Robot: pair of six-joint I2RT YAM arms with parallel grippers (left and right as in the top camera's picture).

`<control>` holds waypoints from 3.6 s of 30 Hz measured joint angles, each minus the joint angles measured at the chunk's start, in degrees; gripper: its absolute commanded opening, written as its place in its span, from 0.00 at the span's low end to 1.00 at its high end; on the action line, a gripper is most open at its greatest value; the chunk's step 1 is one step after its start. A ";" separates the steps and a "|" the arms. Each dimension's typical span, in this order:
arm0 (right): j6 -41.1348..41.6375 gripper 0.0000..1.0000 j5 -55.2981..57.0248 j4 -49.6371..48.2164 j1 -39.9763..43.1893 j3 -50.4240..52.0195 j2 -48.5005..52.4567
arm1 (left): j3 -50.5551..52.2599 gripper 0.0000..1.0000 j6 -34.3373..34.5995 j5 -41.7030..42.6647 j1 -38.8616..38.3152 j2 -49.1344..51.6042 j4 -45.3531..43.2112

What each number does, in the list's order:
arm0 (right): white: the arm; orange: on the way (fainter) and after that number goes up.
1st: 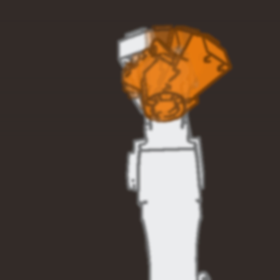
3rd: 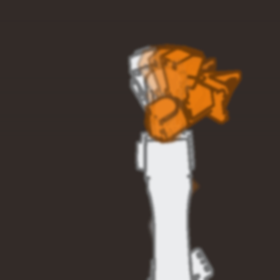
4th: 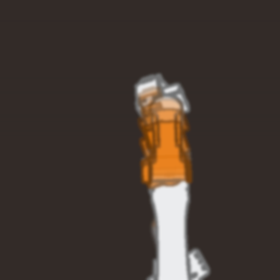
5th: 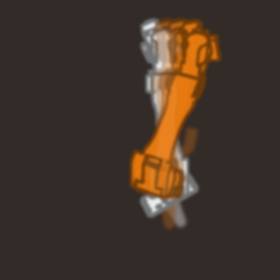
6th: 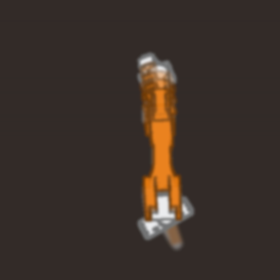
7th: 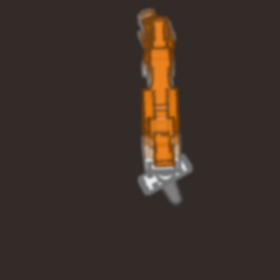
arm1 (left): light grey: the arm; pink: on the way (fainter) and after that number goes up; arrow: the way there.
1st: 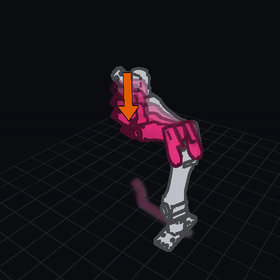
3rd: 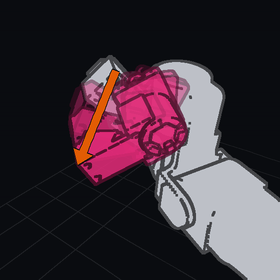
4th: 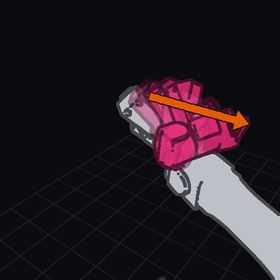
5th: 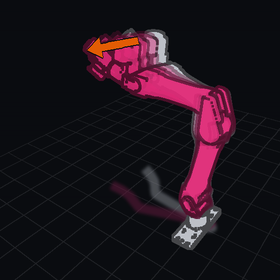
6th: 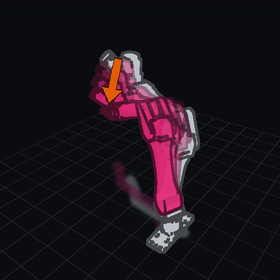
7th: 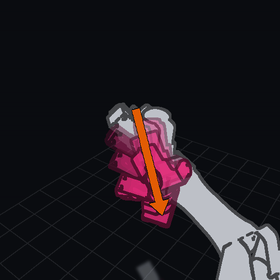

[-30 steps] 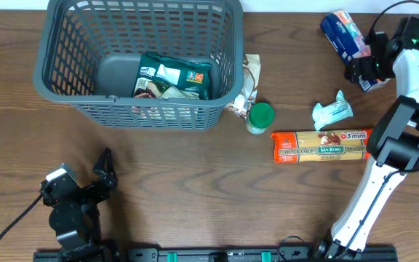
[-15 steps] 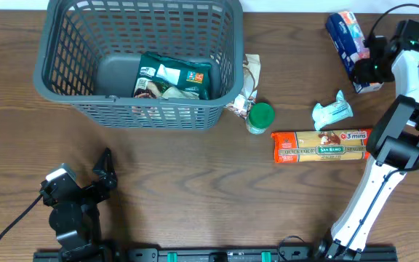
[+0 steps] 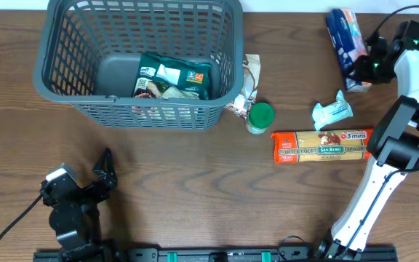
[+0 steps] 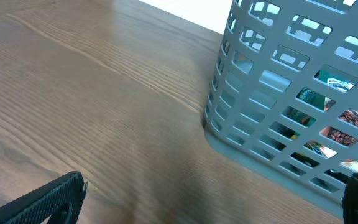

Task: Pack container
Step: 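Carry the tissue pack into the basket and release it, then lower the right gripper onto the green-lidded jar and grasp it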

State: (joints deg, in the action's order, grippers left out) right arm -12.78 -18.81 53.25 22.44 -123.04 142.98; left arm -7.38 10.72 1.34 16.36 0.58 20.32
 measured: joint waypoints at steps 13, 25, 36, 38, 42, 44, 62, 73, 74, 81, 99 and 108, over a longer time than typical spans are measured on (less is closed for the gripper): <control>1.64 0.11 -22.40 -1.36 -6.45 1.60 -20.46 | 0.00 0.99 0.00 0.00 0.00 0.00 0.00; -6.45 0.08 -24.00 -7.65 -35.87 -0.57 -44.02 | 0.00 0.99 0.00 0.00 0.00 0.00 0.00; -9.40 0.11 -11.91 -6.91 -54.12 0.26 -32.72 | 0.00 0.99 0.00 0.00 0.00 0.00 0.00; -9.64 0.11 -10.25 -7.30 -55.74 0.44 -30.93 | 0.00 0.99 0.00 0.00 0.00 0.00 0.02; -10.12 0.76 -7.89 -7.43 -56.65 0.59 -28.65 | 0.00 0.99 0.00 0.00 0.00 0.00 0.00; -10.08 0.99 -7.08 -7.21 -56.61 0.72 -28.48 | 0.00 0.99 0.00 0.00 0.00 0.00 0.00; 0.33 0.99 9.46 3.52 -38.77 0.52 -36.33 | 0.00 0.99 0.00 0.00 0.00 0.00 0.00; 2.23 0.99 7.80 11.65 -26.14 0.50 -28.70 | 0.00 0.98 0.00 0.00 0.00 0.00 0.00; 1.97 0.99 7.21 13.03 -26.14 0.52 -27.39 | 0.00 0.99 -0.02 0.00 0.00 0.00 0.02; -0.72 0.99 5.27 22.77 -27.82 0.55 -21.55 | 0.00 0.98 0.00 0.00 0.00 0.00 0.00; -1.42 0.99 5.62 14.14 -29.05 24.63 -27.96 | 0.00 0.99 0.00 0.00 0.00 0.00 0.00; 1.25 0.99 6.23 -2.71 -32.30 41.66 -40.11 | 0.00 0.99 0.00 0.00 0.00 0.00 0.02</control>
State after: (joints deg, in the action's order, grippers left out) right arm -11.53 -12.58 50.54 -9.87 -81.38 102.87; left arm -7.38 10.72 1.34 16.36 0.58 20.34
